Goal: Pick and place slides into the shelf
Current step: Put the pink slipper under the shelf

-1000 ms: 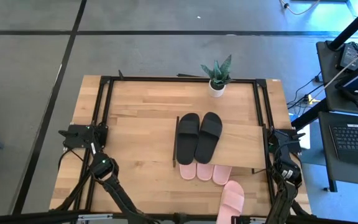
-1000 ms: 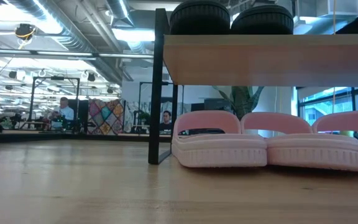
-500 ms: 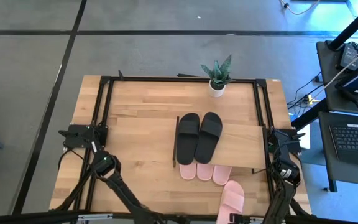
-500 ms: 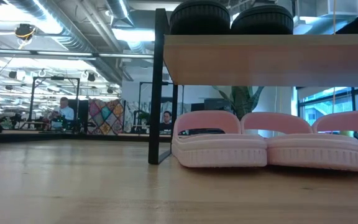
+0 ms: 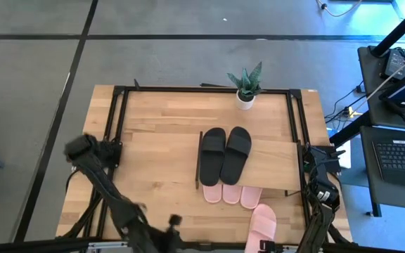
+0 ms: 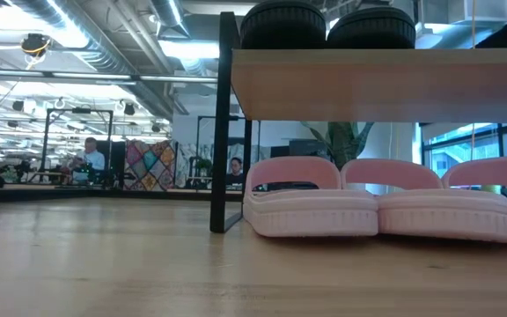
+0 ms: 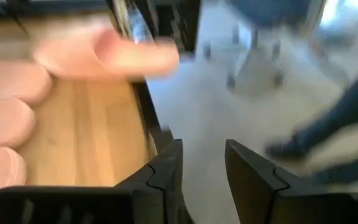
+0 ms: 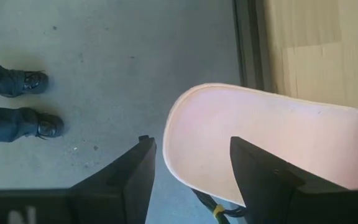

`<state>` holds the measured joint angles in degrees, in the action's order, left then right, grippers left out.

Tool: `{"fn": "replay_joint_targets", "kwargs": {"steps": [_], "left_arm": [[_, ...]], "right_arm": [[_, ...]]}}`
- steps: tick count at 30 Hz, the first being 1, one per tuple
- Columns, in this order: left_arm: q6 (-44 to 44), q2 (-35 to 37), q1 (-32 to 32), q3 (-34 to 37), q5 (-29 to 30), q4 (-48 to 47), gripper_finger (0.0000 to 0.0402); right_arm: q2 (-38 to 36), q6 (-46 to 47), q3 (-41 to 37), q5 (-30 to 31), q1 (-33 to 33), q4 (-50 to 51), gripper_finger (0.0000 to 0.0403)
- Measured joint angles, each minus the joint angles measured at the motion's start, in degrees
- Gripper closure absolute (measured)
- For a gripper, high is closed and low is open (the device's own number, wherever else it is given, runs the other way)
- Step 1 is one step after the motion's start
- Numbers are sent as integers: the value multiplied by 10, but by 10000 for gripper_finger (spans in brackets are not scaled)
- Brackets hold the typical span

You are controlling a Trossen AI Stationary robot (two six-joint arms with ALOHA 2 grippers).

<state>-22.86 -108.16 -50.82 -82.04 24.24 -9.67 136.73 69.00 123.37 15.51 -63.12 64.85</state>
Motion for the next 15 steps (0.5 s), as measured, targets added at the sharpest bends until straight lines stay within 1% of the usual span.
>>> {"fn": "replay_joint_targets", "kwargs": {"steps": [2, 5, 9, 12, 15], "left_arm": [[0, 58, -6, 103, 21, 118, 290], [5, 121, -12, 258, 32, 314, 290], [5, 165, -9, 435, 39, 577, 290], [8, 169, -6, 530, 37, 730, 290], [5, 170, -6, 591, 37, 812, 290]], "right_arm": [[0, -4, 0, 0, 2, -2, 196], [0, -5, 0, 0, 3, -1, 196], [0, 0, 0, -1, 4, -2, 196], [0, 29, 0, -2, 4, -5, 196], [0, 56, 0, -13, 4, -14, 196]]}}
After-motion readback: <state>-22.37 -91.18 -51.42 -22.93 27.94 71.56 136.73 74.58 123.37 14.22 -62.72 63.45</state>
